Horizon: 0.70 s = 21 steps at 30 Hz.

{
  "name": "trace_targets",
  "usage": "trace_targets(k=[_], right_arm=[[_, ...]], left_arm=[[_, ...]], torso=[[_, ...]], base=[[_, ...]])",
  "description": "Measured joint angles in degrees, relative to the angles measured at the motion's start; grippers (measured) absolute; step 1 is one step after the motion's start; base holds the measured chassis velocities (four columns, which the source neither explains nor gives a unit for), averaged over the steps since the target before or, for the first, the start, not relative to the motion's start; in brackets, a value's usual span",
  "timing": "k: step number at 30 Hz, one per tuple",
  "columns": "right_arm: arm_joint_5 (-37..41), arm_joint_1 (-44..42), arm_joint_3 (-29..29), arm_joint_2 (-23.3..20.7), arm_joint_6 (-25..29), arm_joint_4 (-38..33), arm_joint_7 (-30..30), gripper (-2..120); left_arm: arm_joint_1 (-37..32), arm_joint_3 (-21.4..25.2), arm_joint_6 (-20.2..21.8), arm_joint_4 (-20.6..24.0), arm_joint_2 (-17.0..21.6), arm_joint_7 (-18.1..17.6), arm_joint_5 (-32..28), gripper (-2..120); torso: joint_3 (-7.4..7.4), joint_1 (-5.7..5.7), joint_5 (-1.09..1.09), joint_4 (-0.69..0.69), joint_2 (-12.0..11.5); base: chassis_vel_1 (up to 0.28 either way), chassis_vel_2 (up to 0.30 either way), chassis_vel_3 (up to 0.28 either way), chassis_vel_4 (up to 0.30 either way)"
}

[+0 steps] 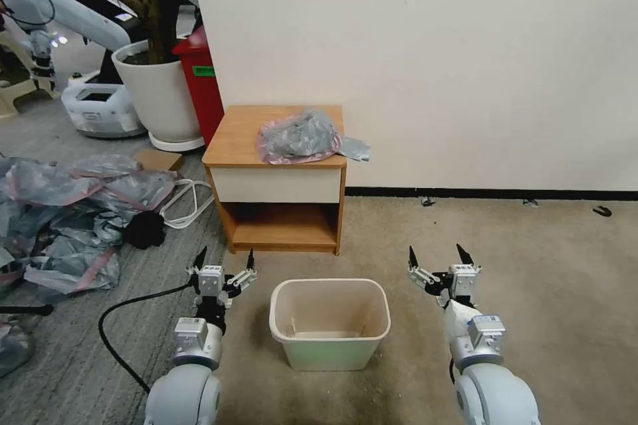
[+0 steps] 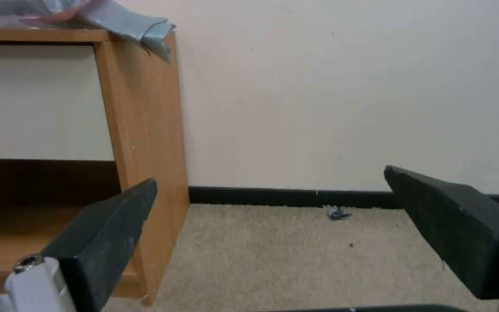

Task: Pick up the garbage bag from the table and place it over the trash can.

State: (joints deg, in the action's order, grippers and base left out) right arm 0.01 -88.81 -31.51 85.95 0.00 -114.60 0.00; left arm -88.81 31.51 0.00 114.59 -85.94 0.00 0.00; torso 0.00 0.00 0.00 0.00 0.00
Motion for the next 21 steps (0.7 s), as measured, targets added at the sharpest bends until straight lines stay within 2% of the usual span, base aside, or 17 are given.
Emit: trace_targets(k=[21], right_arm=[[0.0,0.0,0.0,0.0,0.0,0.0,0.0,100]], left_arm=[[0.0,0.0,0.0,0.0,0.0,0.0,0.0,100]], torso=[[0.0,0.0,0.0,0.0,0.0]], base=[[0.0,0.0,0.0,0.0]])
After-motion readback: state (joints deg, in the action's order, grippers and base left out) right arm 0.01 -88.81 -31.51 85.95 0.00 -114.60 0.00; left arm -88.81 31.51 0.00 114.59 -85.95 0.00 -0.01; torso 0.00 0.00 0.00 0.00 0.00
